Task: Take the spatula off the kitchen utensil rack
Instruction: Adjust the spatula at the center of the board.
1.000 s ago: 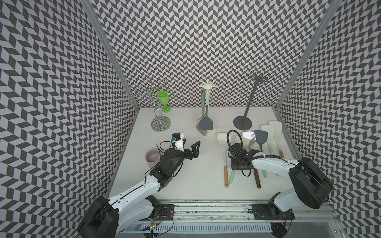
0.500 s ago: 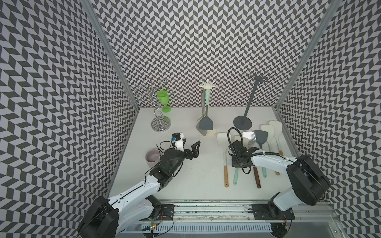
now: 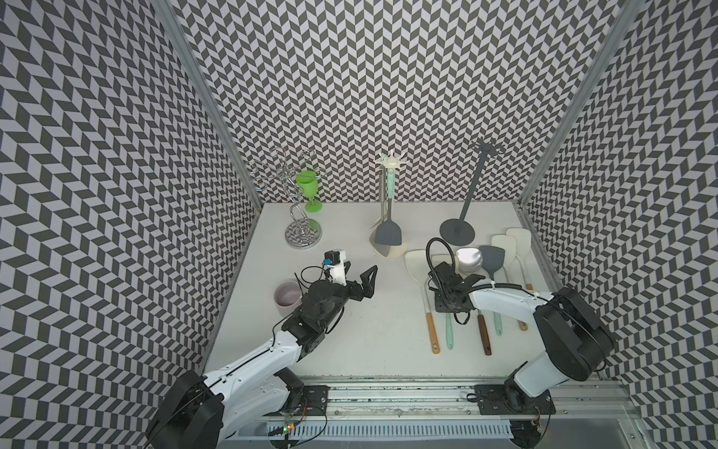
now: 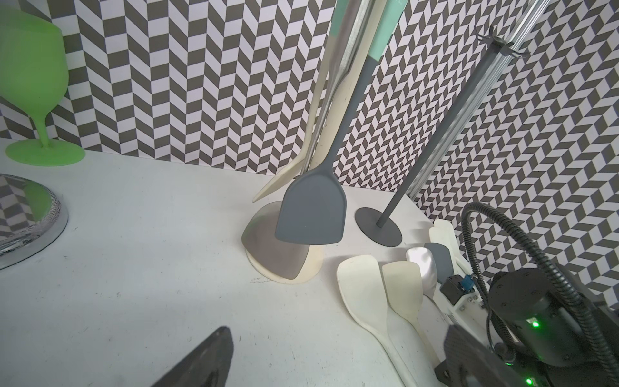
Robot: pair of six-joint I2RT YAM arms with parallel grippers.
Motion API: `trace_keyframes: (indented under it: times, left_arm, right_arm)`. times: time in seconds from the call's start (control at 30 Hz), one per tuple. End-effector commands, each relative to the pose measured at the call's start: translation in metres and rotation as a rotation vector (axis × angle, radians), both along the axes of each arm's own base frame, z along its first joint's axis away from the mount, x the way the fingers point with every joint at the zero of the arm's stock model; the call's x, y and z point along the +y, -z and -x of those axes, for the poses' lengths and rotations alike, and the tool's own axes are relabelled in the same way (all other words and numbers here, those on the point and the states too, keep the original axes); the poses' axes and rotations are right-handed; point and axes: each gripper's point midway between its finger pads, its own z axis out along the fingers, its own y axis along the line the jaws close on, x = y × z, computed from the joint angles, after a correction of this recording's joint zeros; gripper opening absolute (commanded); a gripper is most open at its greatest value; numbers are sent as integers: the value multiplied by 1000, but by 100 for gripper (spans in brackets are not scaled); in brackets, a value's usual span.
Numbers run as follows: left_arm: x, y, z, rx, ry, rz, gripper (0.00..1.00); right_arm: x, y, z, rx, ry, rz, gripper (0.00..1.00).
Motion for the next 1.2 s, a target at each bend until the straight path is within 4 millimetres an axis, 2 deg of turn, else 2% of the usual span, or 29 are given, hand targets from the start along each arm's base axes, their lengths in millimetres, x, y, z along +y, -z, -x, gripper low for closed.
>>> trace_keyframes:
  times: [0.0,0.23,0.5,0.63,0.73,0.83,0.93,1.17]
  left_arm:
    - [4,-5,1,-28,-9,3,100]
    - [3,-5,1,-27,-3,4,100]
    - [2,-9,4,-40,10,15,100]
    - [4,-13,7,-57,10,28,100]
    - [5,-14,8,-64,9,33,100]
    - [7,-14,8,-67,3,34,100]
    - [8,-12,8,-66,-3,34,100]
    - [9,-12,8,-68,-7,34,100]
  right_arm:
    - [-12,14,17,78,-8,64,8]
    - [-18,7,16,60,24,87,25]
    - [-9,-25,9,-24,28,1,40]
    - [8,-52,9,-110,-29,-120,51]
    - [33,-66,15,-152,-134,-269,55]
    - [56,-64,28,-132,-215,-393,58]
    - [70,-58,40,-103,-262,-413,63]
    - [82,-27,62,-3,-283,-403,64]
